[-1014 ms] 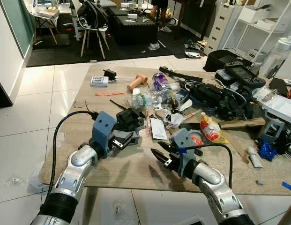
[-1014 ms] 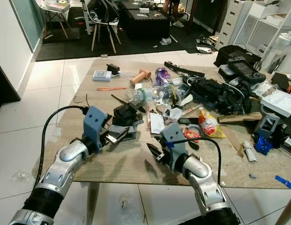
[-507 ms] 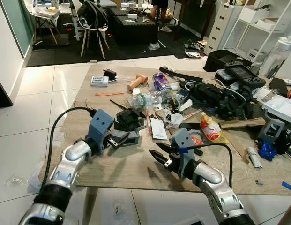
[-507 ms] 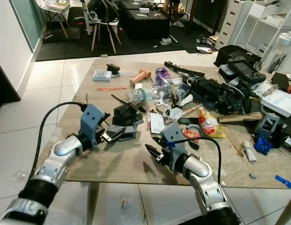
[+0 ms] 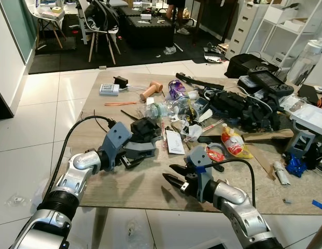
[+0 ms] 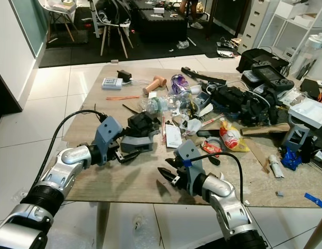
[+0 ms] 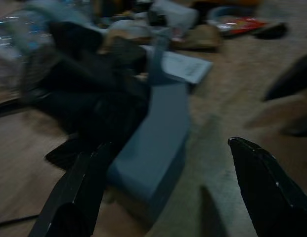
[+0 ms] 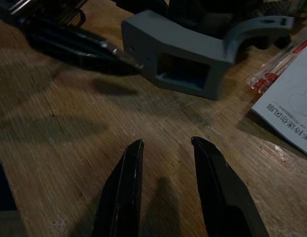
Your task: Picking trash to rubbish bin
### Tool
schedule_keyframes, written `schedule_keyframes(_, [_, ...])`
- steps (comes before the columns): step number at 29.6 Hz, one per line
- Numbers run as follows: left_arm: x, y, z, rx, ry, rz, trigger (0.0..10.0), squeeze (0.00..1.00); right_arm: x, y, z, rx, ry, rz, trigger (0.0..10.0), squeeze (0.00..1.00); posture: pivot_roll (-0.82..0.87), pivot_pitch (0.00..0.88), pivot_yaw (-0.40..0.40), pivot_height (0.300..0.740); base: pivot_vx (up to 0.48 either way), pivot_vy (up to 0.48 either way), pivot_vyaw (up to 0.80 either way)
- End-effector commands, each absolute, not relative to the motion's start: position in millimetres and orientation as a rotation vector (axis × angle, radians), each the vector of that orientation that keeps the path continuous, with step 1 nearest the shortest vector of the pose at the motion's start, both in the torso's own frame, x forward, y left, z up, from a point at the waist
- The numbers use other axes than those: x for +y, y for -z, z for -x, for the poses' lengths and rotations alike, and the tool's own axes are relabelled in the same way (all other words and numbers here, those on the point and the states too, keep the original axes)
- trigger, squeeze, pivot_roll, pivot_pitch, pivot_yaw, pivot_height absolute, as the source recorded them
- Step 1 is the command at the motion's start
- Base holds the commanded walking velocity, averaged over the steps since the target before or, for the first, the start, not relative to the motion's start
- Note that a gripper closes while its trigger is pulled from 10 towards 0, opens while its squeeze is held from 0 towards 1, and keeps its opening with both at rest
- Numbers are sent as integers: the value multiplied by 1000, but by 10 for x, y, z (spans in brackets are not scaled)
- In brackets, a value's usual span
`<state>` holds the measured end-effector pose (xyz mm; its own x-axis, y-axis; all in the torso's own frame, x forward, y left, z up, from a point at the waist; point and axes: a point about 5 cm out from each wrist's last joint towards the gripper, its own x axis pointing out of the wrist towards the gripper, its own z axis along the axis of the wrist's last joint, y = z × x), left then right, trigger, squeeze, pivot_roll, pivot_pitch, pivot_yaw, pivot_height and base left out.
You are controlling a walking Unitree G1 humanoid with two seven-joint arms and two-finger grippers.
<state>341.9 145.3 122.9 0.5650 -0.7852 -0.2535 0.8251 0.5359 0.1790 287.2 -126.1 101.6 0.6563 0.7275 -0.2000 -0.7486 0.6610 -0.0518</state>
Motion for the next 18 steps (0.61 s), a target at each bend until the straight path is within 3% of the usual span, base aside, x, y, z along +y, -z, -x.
schedule_keyframes(1, [1475, -1191, -3421, 173, 972, -318, 10000, 0, -1299, -1004, -2845, 184, -839, 128, 10000, 0, -102, 65, -29, 740, 0, 0, 0])
schedule_keyframes(11, [1452, -1120, -3366, 222, 1021, -319, 10000, 0, -1299, -1003, -2841, 191, -841, 130, 10000, 0, -103, 68, -31, 740, 0, 0, 0])
schedule_keyframes(15, [1475, -1133, -3441, 184, 901, -344, 10000, 0, -1295, -1002, -2841, 191, -838, 131, 10000, 0, -103, 69, -31, 740, 0, 0, 0])
schedule_keyframes(16, [1479, -1134, -3448, 181, 887, -338, 9686, 0, -1294, -1001, -2840, 191, -837, 132, 10000, 0, -103, 69, -31, 740, 0, 0, 0])
schedule_keyframes(17, [1481, -1125, -3450, 184, 879, -333, 8314, 0, -1293, -1000, -2840, 192, -837, 131, 10000, 0, -104, 70, -31, 740, 0, 0, 0])
schedule_keyframes(18, [1481, -1125, -3450, 184, 879, -333, 8314, 0, -1293, -1000, -2840, 192, -837, 131, 10000, 0, -104, 70, -31, 740, 0, 0, 0])
